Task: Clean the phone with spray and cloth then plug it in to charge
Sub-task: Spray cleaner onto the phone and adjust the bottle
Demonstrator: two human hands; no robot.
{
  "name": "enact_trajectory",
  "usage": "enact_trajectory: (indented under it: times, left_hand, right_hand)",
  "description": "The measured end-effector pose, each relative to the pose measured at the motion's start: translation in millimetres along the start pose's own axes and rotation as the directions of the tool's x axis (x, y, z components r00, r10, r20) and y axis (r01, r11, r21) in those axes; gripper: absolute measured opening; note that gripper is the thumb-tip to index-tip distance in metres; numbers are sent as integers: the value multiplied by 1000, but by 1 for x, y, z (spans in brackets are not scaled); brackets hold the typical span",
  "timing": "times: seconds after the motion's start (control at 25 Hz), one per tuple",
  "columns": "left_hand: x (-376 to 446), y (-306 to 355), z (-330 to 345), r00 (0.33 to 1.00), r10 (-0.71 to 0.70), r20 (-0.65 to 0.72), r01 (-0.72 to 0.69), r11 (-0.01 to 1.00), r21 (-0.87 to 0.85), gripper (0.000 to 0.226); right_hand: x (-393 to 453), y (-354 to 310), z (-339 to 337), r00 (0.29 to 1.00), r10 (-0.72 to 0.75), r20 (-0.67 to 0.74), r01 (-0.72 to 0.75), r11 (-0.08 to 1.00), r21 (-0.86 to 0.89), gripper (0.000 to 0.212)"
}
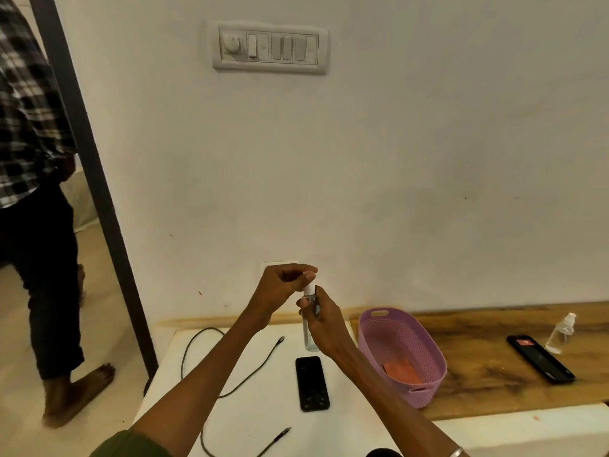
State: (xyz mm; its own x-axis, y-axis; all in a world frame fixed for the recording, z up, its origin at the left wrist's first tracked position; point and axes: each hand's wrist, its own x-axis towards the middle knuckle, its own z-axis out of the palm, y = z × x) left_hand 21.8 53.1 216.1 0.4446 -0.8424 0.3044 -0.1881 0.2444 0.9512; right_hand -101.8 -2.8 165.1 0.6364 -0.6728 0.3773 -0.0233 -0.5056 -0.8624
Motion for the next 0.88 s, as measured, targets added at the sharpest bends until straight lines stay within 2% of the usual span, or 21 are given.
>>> enact_trajectory:
  times: [0.08, 0.24, 0.6, 0.72, 0.88]
  left_hand:
    - [1, 2, 2, 998, -3, -67, 4, 1000, 9, 15]
    - [-2, 0, 6, 997, -21, -80, 22, 1000, 9, 16]
    - [-6, -5, 7, 993, 22, 119, -27, 999, 41, 27]
    - [-5, -12, 6, 997, -11, 76, 11, 1000, -3, 23]
    - [4, -22, 12, 997, -57, -50, 59, 997, 42, 12]
  right_hand:
    - [1, -3, 0, 1000, -2, 11, 2, 1000, 21, 13]
    - [0, -1, -1, 999, 30, 20, -31, 999, 32, 17]
    - [-2, 6, -7, 999, 32, 42, -36, 995, 89, 15]
    - [-1, 14, -14, 998, 42, 44, -43, 999, 27, 13]
    - [5, 22, -24, 998, 46, 50, -45, 998, -32, 23]
